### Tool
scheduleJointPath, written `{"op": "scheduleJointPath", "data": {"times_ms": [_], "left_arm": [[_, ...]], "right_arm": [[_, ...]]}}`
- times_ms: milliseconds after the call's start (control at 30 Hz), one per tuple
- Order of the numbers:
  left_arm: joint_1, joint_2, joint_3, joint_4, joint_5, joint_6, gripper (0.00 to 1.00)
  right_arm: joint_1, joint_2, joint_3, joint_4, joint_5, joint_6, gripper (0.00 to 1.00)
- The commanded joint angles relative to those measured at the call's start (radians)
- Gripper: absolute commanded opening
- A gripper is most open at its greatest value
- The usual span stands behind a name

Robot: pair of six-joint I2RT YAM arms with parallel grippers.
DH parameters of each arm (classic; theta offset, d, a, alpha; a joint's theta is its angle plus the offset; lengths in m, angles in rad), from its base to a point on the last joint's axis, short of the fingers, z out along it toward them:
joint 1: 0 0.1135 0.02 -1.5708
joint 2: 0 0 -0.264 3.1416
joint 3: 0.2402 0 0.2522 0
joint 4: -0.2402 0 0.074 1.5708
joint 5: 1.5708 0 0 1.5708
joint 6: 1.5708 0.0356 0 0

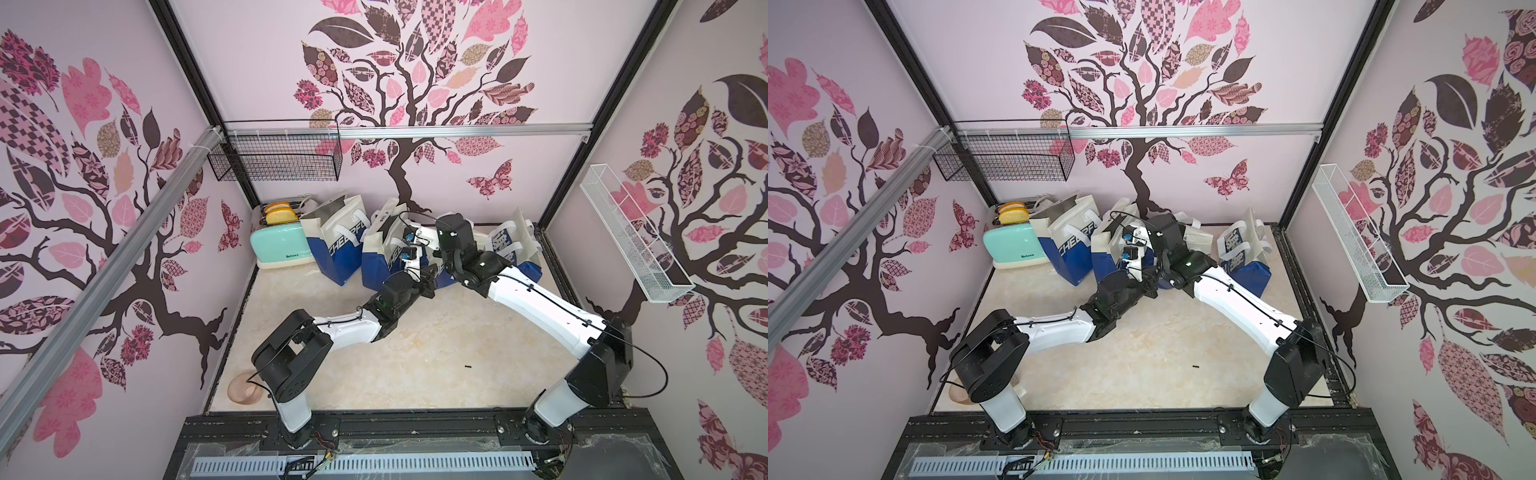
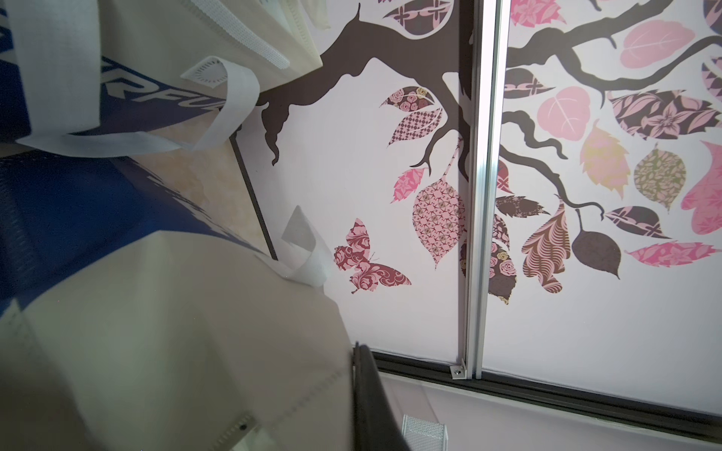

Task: Open the takeout bag
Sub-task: Open the takeout bag at the center of the board.

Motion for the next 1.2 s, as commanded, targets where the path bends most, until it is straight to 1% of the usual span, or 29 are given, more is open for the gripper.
{"op": "scheduleJointPath", "data": {"times_ms": [0, 33, 67, 200, 267, 433, 567, 633, 733, 900, 1000, 1167], "left_arm": [[-0.007, 0.021, -0.010, -0.218, 0.016, -0.031, 0.00], [-0.007, 0.020, -0.002, -0.228, 0.017, -0.037, 0.00], [-0.007, 0.016, 0.006, -0.241, 0.018, -0.043, 0.00], [-0.006, 0.004, 0.039, -0.282, 0.029, -0.059, 0.00], [-0.006, 0.002, 0.056, -0.308, 0.032, -0.069, 0.00], [-0.006, 0.001, 0.085, -0.330, 0.046, -0.089, 0.00], [-0.004, 0.000, 0.135, -0.391, 0.049, -0.106, 0.00], [-0.002, -0.005, 0.161, -0.421, 0.054, -0.117, 0.00], [0.004, -0.013, 0.191, -0.448, 0.072, -0.136, 0.00], [0.005, -0.025, 0.209, -0.461, 0.088, -0.135, 0.00], [0.005, -0.022, 0.205, -0.476, 0.094, -0.131, 0.00], [0.005, -0.027, 0.173, -0.477, 0.094, -0.131, 0.00]], "right_arm": [[-0.020, -0.071, 0.030, -0.003, -0.001, 0.143, 0.42], [-0.024, -0.079, 0.018, -0.016, -0.001, 0.183, 0.51], [-0.030, -0.088, 0.005, -0.032, 0.001, 0.233, 0.57], [-0.076, -0.138, -0.026, -0.124, -0.011, 0.487, 0.63], [-0.095, -0.176, -0.066, -0.146, -0.041, 0.551, 0.64], [-0.099, -0.257, -0.235, -0.070, -0.078, 0.514, 0.63], [-0.101, -0.274, -0.296, -0.072, -0.140, 0.538, 0.63], [-0.102, -0.272, -0.314, -0.067, -0.147, 0.560, 0.63], [-0.106, -0.265, -0.321, -0.071, -0.160, 0.584, 0.64], [-0.110, -0.236, -0.327, 0.012, -0.137, 0.549, 0.63], [-0.115, -0.202, -0.302, 0.058, -0.106, 0.533, 0.61], [-0.127, -0.154, -0.262, 0.093, -0.096, 0.505, 0.60]]}}
